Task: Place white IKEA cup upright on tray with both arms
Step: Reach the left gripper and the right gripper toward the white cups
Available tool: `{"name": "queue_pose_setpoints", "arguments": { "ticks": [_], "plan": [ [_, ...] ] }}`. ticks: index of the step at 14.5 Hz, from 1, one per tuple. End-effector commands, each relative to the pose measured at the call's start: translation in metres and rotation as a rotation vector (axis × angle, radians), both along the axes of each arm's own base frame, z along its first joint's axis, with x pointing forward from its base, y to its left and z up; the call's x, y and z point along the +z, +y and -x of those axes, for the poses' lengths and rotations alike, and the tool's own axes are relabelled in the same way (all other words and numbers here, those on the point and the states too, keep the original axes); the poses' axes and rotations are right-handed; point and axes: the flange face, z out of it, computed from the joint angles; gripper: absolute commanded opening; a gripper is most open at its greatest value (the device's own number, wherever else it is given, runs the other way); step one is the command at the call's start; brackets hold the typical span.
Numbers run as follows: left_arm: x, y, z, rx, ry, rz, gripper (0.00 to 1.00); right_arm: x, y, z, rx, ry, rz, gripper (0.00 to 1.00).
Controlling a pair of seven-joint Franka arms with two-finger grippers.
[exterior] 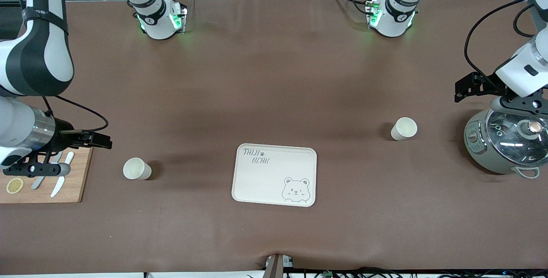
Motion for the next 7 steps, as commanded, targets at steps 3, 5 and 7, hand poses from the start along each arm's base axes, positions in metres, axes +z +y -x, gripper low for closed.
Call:
{"name": "queue_pose_setpoints", "arguments": {
  "ticks": [3,5,7],
  "plan": [
    [0.004,0.000,0.002,-0.006,-0.012,0.000,1.00,0.000,0.003,0.001,-0.008,-0.005,0.013,1.00],
    [-0.001,-0.002,0.001,-0.001,-0.003,0.000,1.00,0.000,0.003,0.001,-0.008,-0.005,0.013,1.00],
    [-0.020,0.001,-0.001,0.006,0.003,0.001,1.00,0.000,0.003,0.001,-0.009,-0.005,0.012,1.00]
  ]
}}
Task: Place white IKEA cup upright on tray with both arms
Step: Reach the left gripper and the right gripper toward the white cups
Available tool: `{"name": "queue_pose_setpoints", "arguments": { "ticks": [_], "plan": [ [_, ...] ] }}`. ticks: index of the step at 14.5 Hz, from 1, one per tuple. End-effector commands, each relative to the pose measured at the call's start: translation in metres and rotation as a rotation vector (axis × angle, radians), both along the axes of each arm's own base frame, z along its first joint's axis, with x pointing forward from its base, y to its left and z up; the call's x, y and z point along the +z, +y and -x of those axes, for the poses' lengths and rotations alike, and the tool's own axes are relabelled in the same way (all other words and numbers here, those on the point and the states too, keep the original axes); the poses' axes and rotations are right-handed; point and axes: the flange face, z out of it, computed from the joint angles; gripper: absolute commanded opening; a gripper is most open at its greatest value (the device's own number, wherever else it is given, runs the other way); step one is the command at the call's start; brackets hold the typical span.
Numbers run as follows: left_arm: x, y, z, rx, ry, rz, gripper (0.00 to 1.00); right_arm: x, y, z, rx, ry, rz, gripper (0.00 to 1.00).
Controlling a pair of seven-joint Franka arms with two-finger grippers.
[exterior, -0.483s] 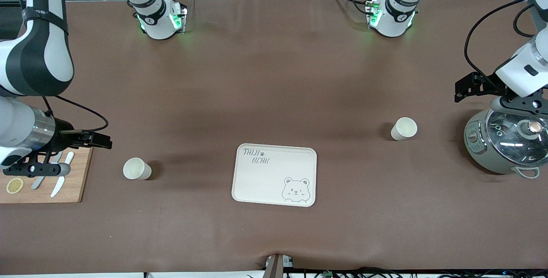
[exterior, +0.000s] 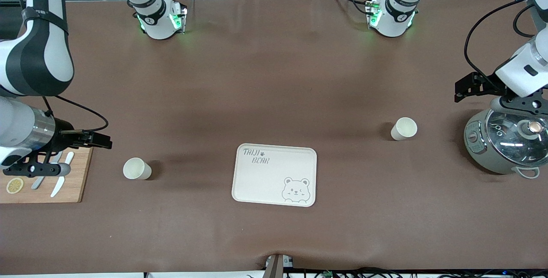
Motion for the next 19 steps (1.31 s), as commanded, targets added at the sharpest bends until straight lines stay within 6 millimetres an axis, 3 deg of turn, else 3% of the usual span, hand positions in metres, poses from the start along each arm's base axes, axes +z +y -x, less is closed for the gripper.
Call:
{"name": "queue_pose_setpoints", "arguments": {
  "ticks": [1,4,8,12,15,19],
  "plan": [
    [-0.035,0.001,0.002,0.006,-0.015,0.001,1.00,0.000,0.003,0.001,-0.009,-0.005,0.012,1.00],
    [-0.098,0.000,0.019,0.003,-0.079,0.000,1.00,0.001,0.004,0.000,-0.007,-0.007,0.012,1.00],
    [-0.161,-0.001,0.027,0.000,-0.049,0.004,1.00,-0.001,0.004,0.000,-0.007,-0.007,0.012,1.00],
    [-0.202,0.000,0.041,0.043,-0.085,0.011,1.00,-0.007,0.001,-0.004,-0.010,-0.030,0.013,1.00],
    [-0.229,0.001,0.044,0.043,-0.094,0.016,1.00,-0.023,-0.008,-0.012,-0.011,-0.035,0.010,1.00],
    [-0.274,0.015,0.050,0.050,-0.131,0.023,1.00,-0.065,-0.030,-0.020,0.053,-0.052,0.007,1.00]
  ]
}}
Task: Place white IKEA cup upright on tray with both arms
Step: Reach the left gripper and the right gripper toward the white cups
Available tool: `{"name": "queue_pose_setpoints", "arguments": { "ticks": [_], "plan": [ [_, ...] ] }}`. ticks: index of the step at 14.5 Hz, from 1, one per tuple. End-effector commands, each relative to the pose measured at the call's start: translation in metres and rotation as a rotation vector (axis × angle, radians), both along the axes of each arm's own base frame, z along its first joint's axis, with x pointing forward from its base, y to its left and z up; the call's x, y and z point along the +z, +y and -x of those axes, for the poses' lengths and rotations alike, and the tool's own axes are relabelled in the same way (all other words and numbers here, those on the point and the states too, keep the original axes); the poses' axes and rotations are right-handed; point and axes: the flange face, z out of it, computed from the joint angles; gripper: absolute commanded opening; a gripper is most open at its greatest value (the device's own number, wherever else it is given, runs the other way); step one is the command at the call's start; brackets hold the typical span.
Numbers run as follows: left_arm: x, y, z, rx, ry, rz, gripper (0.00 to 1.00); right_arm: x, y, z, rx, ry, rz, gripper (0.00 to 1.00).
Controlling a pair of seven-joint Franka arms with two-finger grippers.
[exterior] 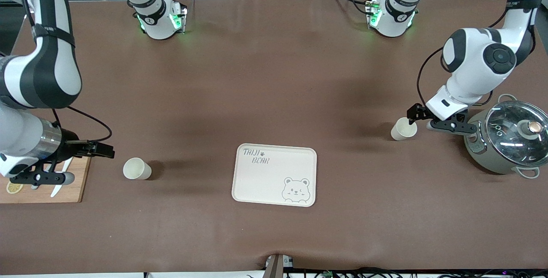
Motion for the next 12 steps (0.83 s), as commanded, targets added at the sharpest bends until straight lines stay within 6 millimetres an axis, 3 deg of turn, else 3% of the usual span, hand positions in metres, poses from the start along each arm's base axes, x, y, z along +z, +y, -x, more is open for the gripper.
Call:
{"name": "queue_pose_setpoints", "arguments": {
  "ticks": [1,5,9,12],
  "plan": [
    [-0.028,0.015,0.006,0.014,-0.026,0.005,1.00,-0.032,-0.029,-0.001,0.074,-0.024,0.001,1.00],
    [-0.047,0.037,0.009,0.006,-0.037,-0.027,1.00,-0.093,-0.069,-0.009,0.170,-0.025,-0.010,1.00],
    [-0.054,0.036,0.010,0.005,-0.045,-0.023,1.00,-0.135,-0.072,-0.014,0.157,-0.006,-0.027,1.00],
    [-0.064,0.036,0.009,0.005,-0.054,-0.017,1.00,-0.152,-0.069,-0.018,0.154,-0.015,-0.033,1.00]
  ]
}}
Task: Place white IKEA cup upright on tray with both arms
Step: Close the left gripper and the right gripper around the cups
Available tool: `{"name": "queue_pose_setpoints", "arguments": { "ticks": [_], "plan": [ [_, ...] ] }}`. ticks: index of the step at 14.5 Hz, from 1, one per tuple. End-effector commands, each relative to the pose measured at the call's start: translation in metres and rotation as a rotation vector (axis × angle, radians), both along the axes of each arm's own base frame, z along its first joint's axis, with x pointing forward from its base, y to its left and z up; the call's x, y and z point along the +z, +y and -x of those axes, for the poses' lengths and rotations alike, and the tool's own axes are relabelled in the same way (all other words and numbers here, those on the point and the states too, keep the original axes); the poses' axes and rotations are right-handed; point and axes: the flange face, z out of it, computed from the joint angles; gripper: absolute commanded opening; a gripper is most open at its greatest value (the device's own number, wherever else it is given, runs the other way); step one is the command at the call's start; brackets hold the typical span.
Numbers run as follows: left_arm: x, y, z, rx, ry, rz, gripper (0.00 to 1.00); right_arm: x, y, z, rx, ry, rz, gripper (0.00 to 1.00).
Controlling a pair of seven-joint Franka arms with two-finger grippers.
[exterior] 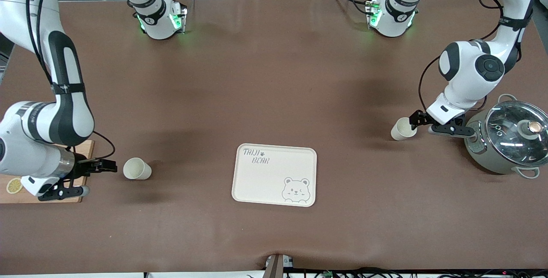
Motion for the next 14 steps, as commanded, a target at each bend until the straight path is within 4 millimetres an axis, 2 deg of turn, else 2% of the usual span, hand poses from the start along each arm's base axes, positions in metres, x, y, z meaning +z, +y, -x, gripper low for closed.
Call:
{"name": "queue_pose_setpoints", "arguments": {
  "ticks": [1,8,12,14],
  "plan": [
    [-0.014,-0.001,0.002,-0.018,-0.016,-0.003,1.00,-0.008,0.003,-0.004,-0.004,-0.017,-0.031,1.00],
    [-0.029,0.000,0.006,-0.016,-0.027,0.004,1.00,-0.019,0.005,-0.004,-0.004,-0.013,-0.037,1.00],
    [-0.049,-0.002,0.006,-0.018,-0.025,0.013,1.00,-0.039,0.004,-0.002,0.025,-0.009,-0.035,1.00],
    [-0.052,-0.003,0.006,-0.020,-0.026,0.015,1.00,-0.048,0.003,0.001,0.047,-0.021,-0.031,1.00]
  ]
}}
